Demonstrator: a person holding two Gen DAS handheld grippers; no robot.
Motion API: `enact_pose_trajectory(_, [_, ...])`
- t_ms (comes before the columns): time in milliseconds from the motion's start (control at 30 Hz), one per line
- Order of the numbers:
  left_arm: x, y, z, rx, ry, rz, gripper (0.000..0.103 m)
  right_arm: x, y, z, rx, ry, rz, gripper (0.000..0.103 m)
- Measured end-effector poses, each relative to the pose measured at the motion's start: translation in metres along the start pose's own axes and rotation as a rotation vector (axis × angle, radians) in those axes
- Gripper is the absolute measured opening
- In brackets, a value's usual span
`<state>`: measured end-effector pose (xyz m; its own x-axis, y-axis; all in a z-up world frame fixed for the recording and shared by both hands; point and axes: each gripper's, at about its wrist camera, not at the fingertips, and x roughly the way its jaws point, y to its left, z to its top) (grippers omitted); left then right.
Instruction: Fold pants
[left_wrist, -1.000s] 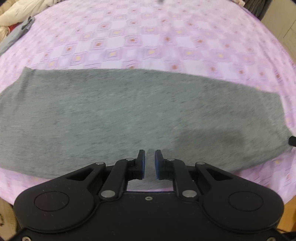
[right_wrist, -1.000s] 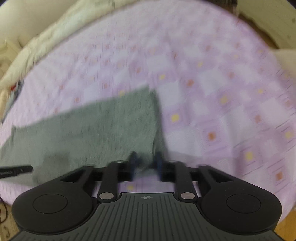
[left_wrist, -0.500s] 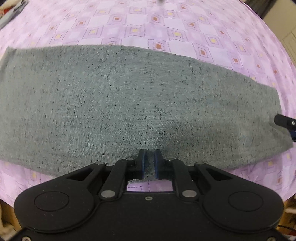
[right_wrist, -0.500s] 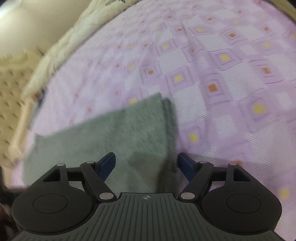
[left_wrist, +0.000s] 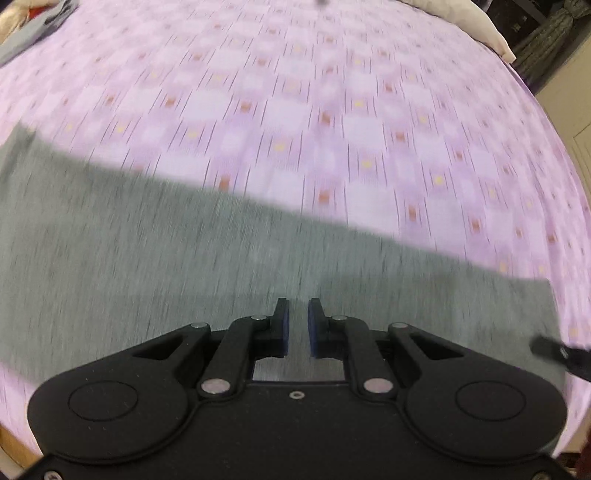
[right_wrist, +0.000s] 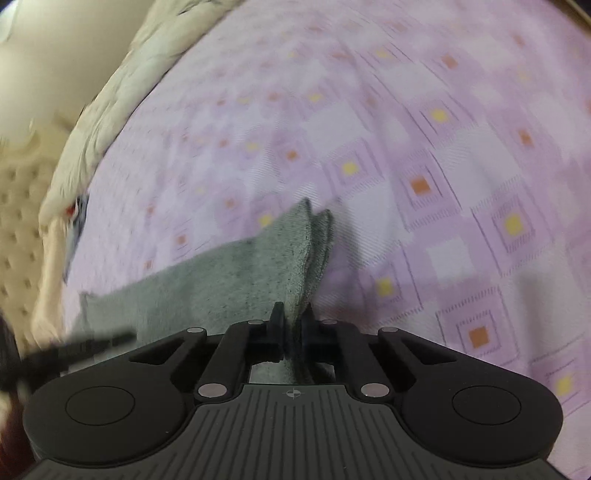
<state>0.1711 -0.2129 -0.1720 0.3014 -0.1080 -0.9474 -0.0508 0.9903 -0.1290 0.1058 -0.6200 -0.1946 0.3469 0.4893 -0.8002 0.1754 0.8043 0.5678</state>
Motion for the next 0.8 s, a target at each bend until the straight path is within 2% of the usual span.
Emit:
enact_pose_trajectory(67, [0.012,-0.004,0.014,0.018,-0.004,0.02,0.018,-0.008,0.015,0.001,-0.061,-0.012,-0.008,0.008])
enact_pose_trajectory(167, [0.037,-0.006,0.016,0.012,0.024,0.062,0.017,-0.019,0.03,0.004,-0.097,-0.032,0.004,0.008])
enact_pose_trajectory(200, [0.04,-0.006,0.019,0.009,0.005,0.068,0.017,-0.022,0.033,0.006,-0.103,-0.038,0.012,0.008])
enact_pose_trajectory(267, [0.042,-0.009,0.028,0.02,0.004,0.08,0.015,-0.027,0.039,0.008,-0.114,-0.039,0.016,0.008])
enact_pose_trajectory(367, [0.031,-0.01,0.025,0.033,-0.015,0.085,0.015,-0.029,0.046,0.011,-0.132,-0.039,0.013,0.008])
enact_pose_trajectory(467, [0.01,-0.005,0.005,0.029,-0.029,0.056,0.015,-0.028,0.049,0.012,-0.136,-0.04,0.008,0.008])
enact_pose_trajectory(567, [0.007,-0.003,-0.026,0.049,0.034,0.024,0.015,-0.025,0.051,0.013,-0.125,-0.041,-0.001,0.008])
enact_pose_trajectory(700, [0.005,-0.002,-0.083,0.104,0.125,0.011,0.015,-0.024,0.054,0.013,-0.117,-0.04,-0.02,0.008])
enact_pose_trajectory(800, [-0.007,-0.001,-0.106,0.152,0.11,0.004,0.015,-0.022,0.06,0.012,-0.12,-0.045,-0.032,0.008])
